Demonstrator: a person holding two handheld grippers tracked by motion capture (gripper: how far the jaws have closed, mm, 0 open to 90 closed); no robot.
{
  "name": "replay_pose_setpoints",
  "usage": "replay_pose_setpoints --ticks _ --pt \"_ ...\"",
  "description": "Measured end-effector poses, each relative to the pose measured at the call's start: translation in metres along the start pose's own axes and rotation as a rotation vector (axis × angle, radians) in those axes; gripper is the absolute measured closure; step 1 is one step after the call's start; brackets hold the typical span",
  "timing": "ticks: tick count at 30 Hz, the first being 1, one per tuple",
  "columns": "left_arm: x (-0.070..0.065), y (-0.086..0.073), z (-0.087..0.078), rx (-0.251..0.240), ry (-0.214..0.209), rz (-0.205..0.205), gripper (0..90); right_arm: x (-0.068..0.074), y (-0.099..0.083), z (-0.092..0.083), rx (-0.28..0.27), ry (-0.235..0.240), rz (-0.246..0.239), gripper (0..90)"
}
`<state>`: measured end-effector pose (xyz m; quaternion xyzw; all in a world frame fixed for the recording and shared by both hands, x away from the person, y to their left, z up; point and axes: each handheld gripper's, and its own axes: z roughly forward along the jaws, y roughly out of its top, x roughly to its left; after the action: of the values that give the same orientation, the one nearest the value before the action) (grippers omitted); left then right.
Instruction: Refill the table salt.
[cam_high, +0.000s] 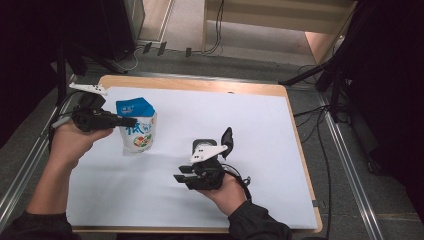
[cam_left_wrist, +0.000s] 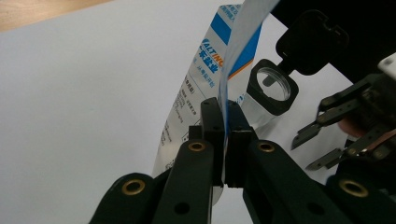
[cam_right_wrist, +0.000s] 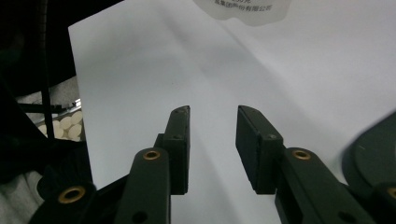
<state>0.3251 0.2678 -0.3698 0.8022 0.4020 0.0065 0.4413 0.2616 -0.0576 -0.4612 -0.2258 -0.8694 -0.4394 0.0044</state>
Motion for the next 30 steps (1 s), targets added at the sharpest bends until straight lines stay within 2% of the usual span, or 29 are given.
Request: replay_pose_setpoints --ticks 3,8,13,17,21,26,30 --pt "-0.003 0.002 0.001 -0.003 -0.005 0.010 90.0 -0.001 0.002 0.014 0.010 -0.002 -0.003 65.4" --pt "-0.012 0.010 0.001 -0.007 0.000 0.019 90.0 -0.002 0.003 0.031 -0.013 -0.020 0.004 64.6" --pt "-0.027 0.018 0.006 -0.001 -0.029 0.039 90.0 0.000 0.004 0.042 -0.026 -0.041 0.038 66.4" --pt "-0.037 0.022 0.011 0.007 -0.066 0.055 90.0 -0.003 0.002 0.050 -0.020 -0.067 0.057 67.6" --pt "-0.049 0.025 0.015 0.011 -0.124 0.060 90.0 -0.004 0.001 0.053 -0.029 -0.094 0.052 69.8" --pt "-0.065 0.029 0.019 0.038 -0.151 0.097 90.0 -0.004 0.000 0.056 -0.062 -0.128 0.067 75.2" --pt "-0.074 0.032 0.021 0.046 -0.179 0.111 90.0 -0.007 -0.003 0.060 -0.091 -0.154 0.087 78.7"
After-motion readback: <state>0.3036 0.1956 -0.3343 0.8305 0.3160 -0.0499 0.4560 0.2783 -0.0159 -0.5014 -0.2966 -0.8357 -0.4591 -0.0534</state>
